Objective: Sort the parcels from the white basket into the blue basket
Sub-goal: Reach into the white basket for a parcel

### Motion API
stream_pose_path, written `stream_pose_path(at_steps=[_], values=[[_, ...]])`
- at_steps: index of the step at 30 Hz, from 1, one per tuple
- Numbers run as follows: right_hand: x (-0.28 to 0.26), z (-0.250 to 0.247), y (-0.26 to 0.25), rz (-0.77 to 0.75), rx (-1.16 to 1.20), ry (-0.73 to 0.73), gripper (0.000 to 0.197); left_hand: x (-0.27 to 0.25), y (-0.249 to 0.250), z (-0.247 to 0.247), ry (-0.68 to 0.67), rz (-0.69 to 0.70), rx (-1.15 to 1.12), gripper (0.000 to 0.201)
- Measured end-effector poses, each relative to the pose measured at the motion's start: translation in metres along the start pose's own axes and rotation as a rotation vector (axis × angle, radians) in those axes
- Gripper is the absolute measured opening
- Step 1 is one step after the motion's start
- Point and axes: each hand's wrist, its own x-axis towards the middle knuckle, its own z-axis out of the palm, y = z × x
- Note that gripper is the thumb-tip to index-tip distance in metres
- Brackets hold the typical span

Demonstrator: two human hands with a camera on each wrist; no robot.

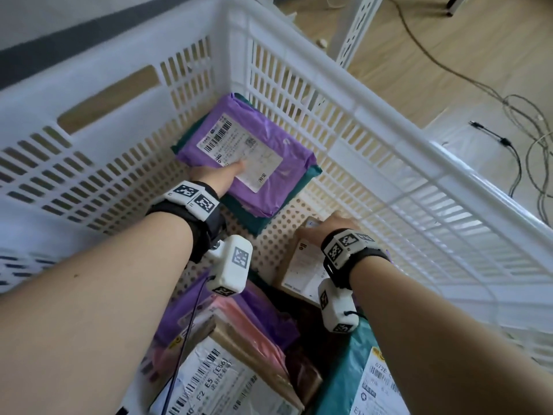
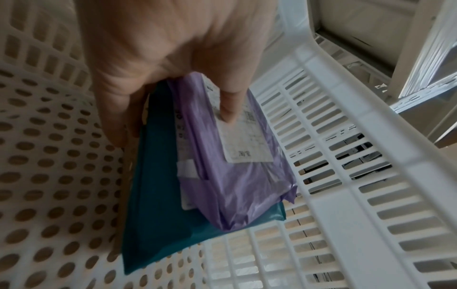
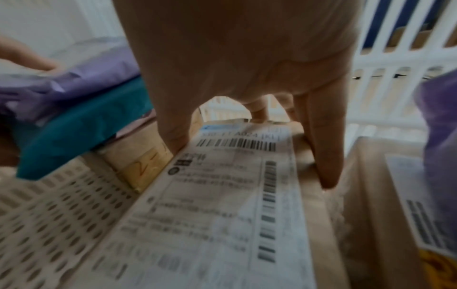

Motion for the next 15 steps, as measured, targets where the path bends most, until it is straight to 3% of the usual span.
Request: stream_pose_path(at_steps=[4, 10, 13, 15], values=[[0.007, -0.004, 0.004, 0.038, 0.036, -0.061, 0.086, -0.017, 0.008, -0.003, -0.024, -0.033, -0.019, 0.119], [0.002, -0.015, 0.003, 0.011, 0.076, -0.035, 0.065, -0.035, 0.015, -0.004, -0.078, -0.056, -0.098, 0.113], [-0.008, -0.034, -0.004, -0.042, 0.121, -0.086, 0.055, -0.029, 0.01, -0.003, -0.066, -0.048, -0.11, 0.123], [-0.017, -0.049, -0.009, -0.058, 0.186, -0.112, 0.062, -0.032, 0.011, -0.004, -0.07, -0.05, -0.06, 0.132]])
